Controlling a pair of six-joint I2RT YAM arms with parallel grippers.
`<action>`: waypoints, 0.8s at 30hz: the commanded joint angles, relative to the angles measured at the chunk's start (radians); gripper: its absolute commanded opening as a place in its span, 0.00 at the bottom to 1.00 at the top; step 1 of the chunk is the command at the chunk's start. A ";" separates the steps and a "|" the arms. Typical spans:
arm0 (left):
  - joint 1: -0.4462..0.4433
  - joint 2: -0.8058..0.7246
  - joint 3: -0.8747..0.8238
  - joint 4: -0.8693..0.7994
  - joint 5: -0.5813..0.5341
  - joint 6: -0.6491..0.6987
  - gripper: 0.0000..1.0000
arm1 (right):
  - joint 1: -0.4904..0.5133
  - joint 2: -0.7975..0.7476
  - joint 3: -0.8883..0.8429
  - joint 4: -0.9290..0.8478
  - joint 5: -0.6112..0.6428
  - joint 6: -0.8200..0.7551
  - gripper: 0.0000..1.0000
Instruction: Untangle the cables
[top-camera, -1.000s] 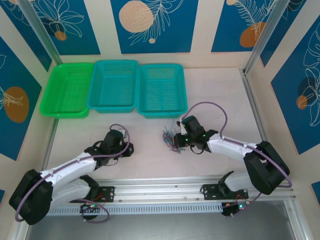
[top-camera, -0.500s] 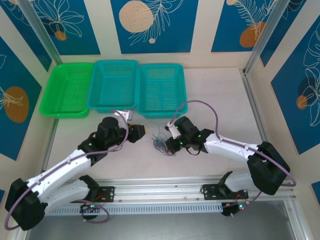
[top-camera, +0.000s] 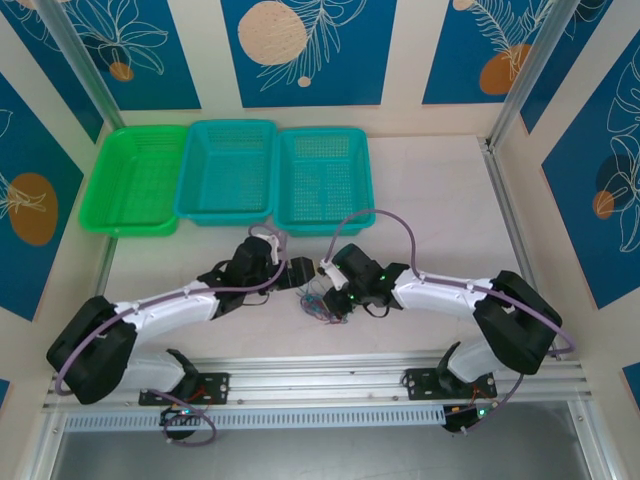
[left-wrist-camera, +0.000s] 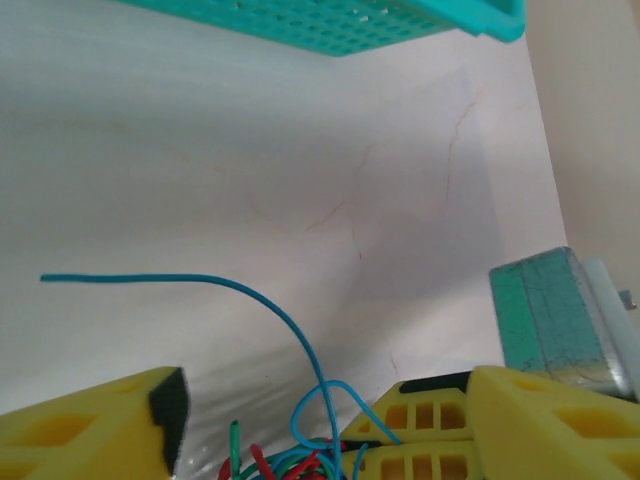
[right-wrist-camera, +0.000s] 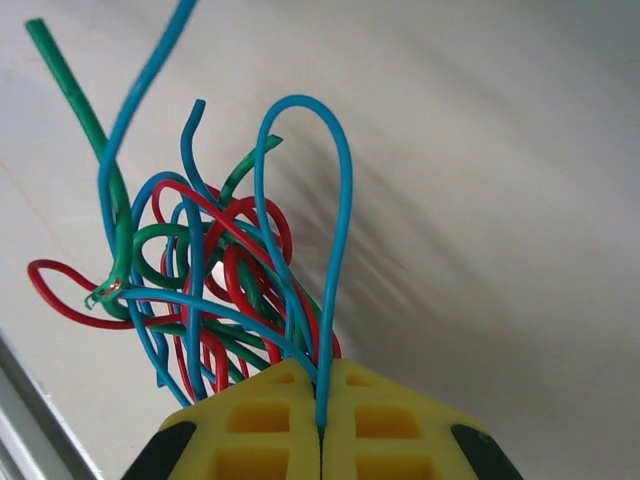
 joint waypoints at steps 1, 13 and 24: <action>-0.020 0.037 0.021 0.005 -0.064 -0.043 0.63 | 0.042 -0.005 0.031 0.053 -0.035 -0.023 0.00; -0.011 0.077 -0.022 0.131 -0.016 -0.080 0.26 | 0.037 -0.104 -0.041 0.136 -0.023 0.003 0.00; 0.012 -0.180 -0.027 -0.040 -0.150 -0.010 0.00 | -0.047 -0.020 -0.018 -0.045 0.279 0.223 0.01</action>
